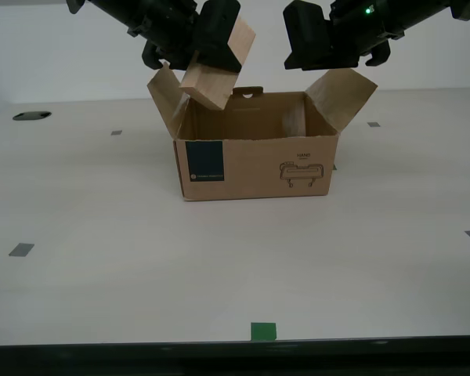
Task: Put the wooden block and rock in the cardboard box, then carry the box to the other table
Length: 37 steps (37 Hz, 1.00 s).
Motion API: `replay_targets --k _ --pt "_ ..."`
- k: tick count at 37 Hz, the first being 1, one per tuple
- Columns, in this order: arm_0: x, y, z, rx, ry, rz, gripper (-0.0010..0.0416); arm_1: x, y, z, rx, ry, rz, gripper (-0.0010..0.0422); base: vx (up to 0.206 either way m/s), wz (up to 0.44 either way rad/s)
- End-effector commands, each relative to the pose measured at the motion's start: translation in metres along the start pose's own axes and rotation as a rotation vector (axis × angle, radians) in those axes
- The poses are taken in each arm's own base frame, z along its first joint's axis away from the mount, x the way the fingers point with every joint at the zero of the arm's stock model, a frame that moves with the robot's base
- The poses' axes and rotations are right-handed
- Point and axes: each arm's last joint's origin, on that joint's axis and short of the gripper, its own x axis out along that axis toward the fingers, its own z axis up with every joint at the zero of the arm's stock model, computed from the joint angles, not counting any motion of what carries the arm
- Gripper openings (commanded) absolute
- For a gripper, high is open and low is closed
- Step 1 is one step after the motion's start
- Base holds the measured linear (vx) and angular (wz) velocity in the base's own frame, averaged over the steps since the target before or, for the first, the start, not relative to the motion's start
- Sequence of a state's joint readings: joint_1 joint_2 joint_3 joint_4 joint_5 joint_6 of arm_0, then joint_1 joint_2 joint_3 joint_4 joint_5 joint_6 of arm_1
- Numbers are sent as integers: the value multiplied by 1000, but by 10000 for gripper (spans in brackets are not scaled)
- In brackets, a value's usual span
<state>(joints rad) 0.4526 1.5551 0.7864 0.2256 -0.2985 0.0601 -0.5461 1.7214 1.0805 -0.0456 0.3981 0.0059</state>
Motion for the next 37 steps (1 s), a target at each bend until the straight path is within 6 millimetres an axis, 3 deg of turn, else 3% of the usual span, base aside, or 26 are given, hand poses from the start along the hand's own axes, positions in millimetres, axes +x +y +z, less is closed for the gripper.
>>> replay_targets --k 1,12,17,24,37 --pt "0 0 1 0 -5 4 204 0 -1 1 3 -4 -7 0 0 0" --pt "0 0 1 0 -5 5 299 0 0 1 3 -4 -6 1 0 0" --pt "0 1 1 -1 -5 5 325 0 0 1 3 -4 -6 27 0 0" --pt "0 1 1 -1 -5 5 329 0 0 1 3 -5 -6 97 0 0" --pt "0 1 1 -1 -5 6 284 -1 0 3 5 -10 -1 219 0 0"
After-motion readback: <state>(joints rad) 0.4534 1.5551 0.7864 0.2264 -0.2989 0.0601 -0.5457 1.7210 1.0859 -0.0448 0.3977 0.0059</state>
